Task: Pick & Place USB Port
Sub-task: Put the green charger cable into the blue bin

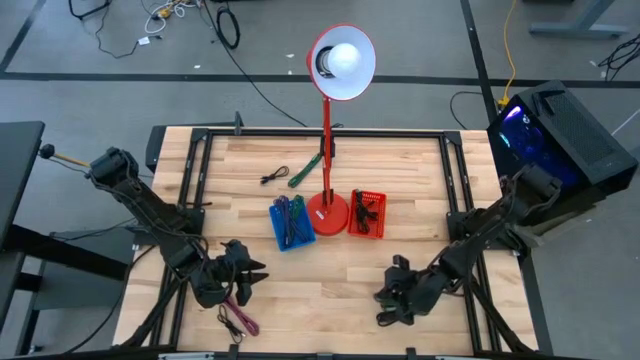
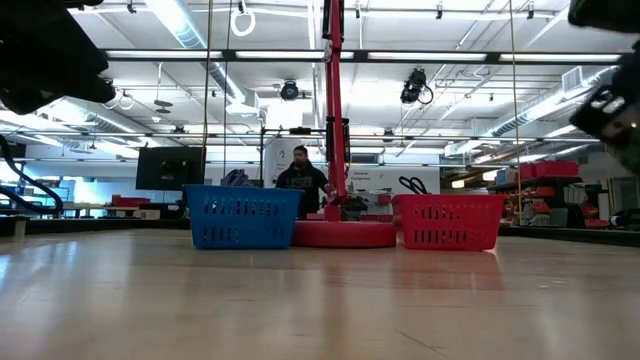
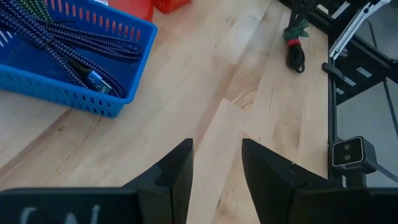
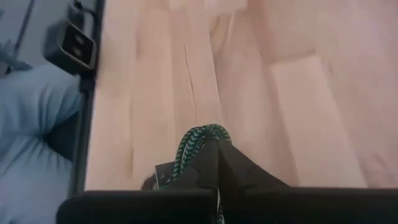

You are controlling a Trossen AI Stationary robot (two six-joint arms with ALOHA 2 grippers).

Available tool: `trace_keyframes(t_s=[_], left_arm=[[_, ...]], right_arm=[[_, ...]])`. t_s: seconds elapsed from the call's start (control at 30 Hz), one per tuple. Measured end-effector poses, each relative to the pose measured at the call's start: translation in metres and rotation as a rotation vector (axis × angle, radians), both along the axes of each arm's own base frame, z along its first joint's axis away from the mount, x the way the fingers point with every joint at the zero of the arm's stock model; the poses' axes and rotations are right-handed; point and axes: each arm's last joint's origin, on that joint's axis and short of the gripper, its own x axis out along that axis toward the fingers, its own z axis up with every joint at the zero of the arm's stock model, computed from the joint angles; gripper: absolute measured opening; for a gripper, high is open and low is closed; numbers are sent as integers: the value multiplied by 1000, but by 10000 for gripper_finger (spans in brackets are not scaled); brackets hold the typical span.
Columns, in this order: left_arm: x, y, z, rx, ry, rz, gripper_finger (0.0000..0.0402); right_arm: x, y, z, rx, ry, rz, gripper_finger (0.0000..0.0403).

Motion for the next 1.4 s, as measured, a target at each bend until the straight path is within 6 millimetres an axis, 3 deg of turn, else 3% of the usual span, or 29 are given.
trace_keyframes(t_s=[0.2,0.33,0.53,0.67,0.8,1.0,1.13,1.4], left_arm=[[0,1,1,24,-31,34,142],[1,3,3,58,-80,90,142],[8,5,12,201,-203,172,142],[21,6,25,297,-261,132,142],[30,7,32,293,-278,27,142],[34,10,31,268,-267,-9,142],[35,11,31,252,-268,2,142],[35,10,31,235,-264,-22,142]], right_arm=[[-3,-7,28,-54,-153,-21,1],[0,-13,60,-129,-303,-59,0],[16,-19,105,-261,-453,-67,0],[28,-25,120,-279,-487,-55,0],[30,-25,110,-196,-397,-20,0],[39,-10,66,-121,-165,-18,16],[48,-5,39,-107,-54,22,59],[59,-4,11,-79,59,-1,171]])
